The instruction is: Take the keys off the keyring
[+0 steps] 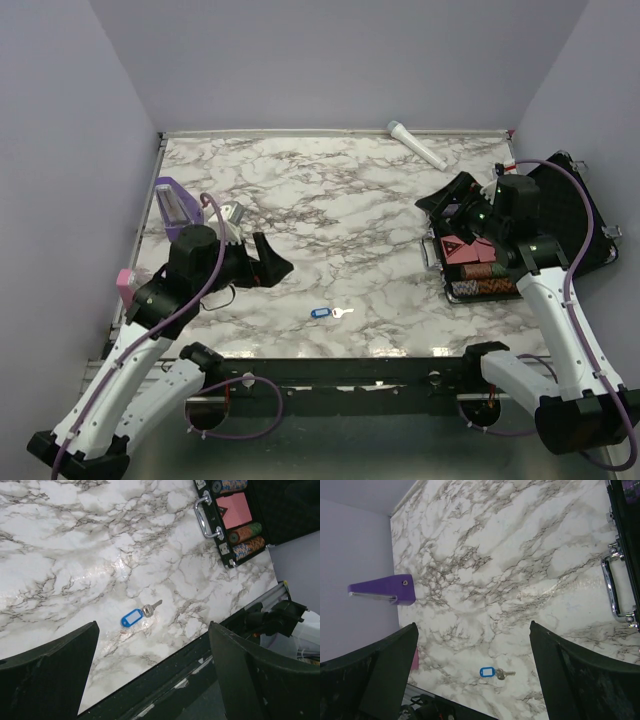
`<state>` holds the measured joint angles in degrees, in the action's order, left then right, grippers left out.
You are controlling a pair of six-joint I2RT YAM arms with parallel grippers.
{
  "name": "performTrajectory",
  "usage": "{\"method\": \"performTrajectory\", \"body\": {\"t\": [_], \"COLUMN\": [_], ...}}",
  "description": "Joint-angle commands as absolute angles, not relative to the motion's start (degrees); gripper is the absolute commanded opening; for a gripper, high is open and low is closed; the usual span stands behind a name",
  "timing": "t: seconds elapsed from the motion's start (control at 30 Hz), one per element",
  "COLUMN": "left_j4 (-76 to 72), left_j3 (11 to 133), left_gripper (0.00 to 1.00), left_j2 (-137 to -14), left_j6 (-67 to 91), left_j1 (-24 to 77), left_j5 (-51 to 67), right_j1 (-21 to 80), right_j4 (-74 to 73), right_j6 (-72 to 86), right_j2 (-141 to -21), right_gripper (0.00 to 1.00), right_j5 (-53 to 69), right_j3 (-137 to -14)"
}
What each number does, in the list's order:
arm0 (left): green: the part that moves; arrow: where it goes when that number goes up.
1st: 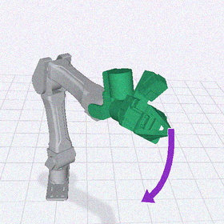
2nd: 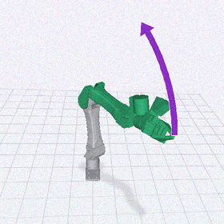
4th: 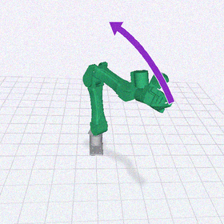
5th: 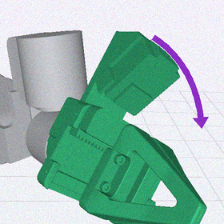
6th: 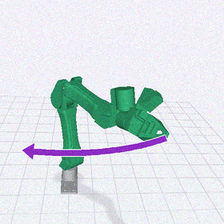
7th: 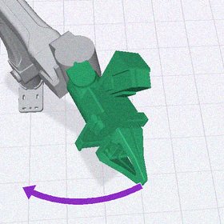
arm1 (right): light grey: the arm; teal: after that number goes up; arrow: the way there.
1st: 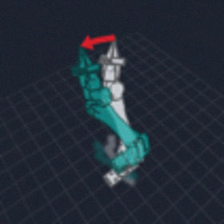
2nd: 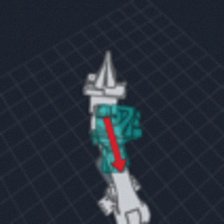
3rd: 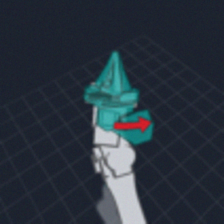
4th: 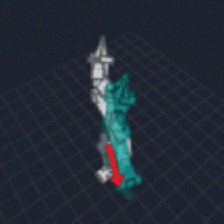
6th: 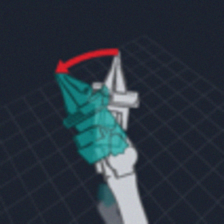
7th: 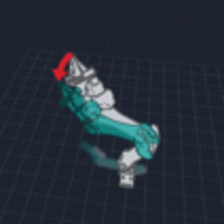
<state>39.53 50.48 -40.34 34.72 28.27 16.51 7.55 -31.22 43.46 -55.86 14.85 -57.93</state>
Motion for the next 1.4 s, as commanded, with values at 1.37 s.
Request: {"method": "performTrajectory", "body": {"t": [1.37], "left_j4": [-4.6], "left_j3": [6.3], "left_gripper": [0.77], "left_j2": [-40.9], "left_j6": [66.4], "left_j1": [33.3], "left_j5": [24.4], "right_j1": [8.0], "right_j4": [-21.0], "right_j6": [50.9], "right_j2": [-57.0], "right_gripper": [1.0], "right_j5": [31.1], "right_j3": [-43.2]}}
